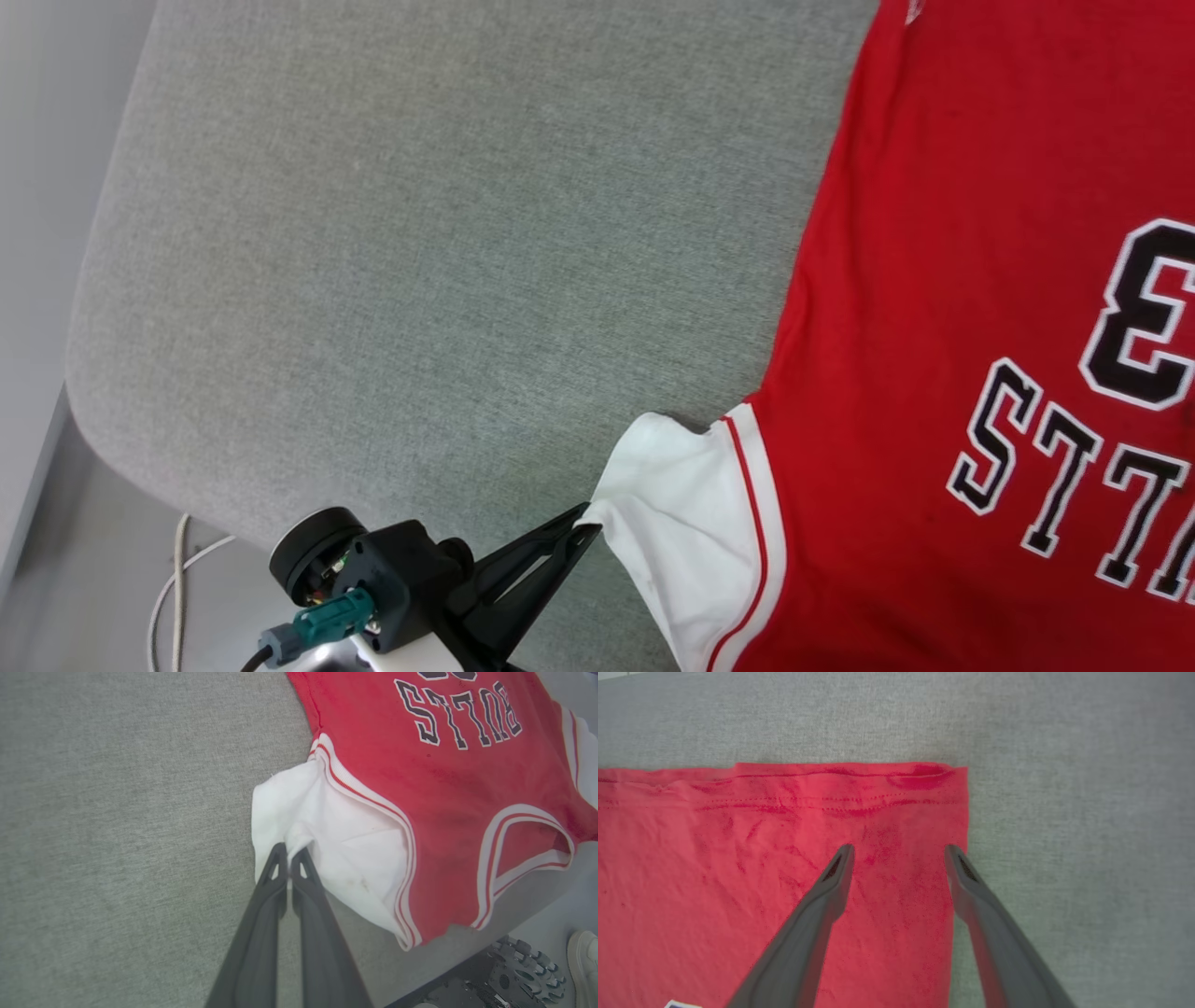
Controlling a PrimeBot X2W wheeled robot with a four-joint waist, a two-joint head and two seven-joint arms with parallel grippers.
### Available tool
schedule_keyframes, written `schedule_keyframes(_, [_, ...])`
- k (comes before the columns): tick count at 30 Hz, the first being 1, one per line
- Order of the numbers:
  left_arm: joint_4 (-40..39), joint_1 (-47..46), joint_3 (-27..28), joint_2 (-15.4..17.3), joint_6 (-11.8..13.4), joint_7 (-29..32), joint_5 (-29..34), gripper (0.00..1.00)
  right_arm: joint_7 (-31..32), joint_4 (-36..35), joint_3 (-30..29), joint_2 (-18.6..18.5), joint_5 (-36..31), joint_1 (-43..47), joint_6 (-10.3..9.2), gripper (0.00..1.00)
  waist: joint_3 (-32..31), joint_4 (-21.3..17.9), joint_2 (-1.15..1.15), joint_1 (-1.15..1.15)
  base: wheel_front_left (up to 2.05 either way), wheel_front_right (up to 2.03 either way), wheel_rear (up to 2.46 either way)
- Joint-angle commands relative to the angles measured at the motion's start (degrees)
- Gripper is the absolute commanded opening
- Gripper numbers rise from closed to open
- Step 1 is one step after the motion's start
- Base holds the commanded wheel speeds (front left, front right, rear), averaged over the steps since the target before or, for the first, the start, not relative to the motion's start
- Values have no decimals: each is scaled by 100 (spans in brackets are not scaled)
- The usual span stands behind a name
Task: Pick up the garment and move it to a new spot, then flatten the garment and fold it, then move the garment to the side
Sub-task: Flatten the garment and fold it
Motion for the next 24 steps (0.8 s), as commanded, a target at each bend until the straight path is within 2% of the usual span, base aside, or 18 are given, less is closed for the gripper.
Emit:
schedule_keyframes(1, [20,-70,-1,-46,-30,-47,37,0,25,57,-58,9,-83,-127,-2,100,211,220,0,-1,0,0,0])
schedule_keyframes(8, [80,-124,-14,-97,-100,-118,40,0,224,423,-82,79,-288,130,-2,100,323,309,0,-1,0,0,0])
schedule_keyframes(10, [103,-117,-4,-91,-99,-144,26,0,335,467,-64,111,-265,248,-2,20,324,304,0,-1,0,0,0])
schedule_keyframes(11, [114,-118,1,-83,-95,-148,27,0,363,457,-60,102,-262,308,-2,0,320,296,0,-1,0,0,0])
schedule_keyframes(19, [175,-139,34,-58,-58,-151,11,0,386,365,-149,74,-217,608,-2,0,74,138,0,-1,0,0,0])
schedule_keyframes(24, [231,-103,106,-19,5,-152,-56,0,251,372,-199,102,-147,1006,-2,0,-279,-104,0,-1,0,0,0])
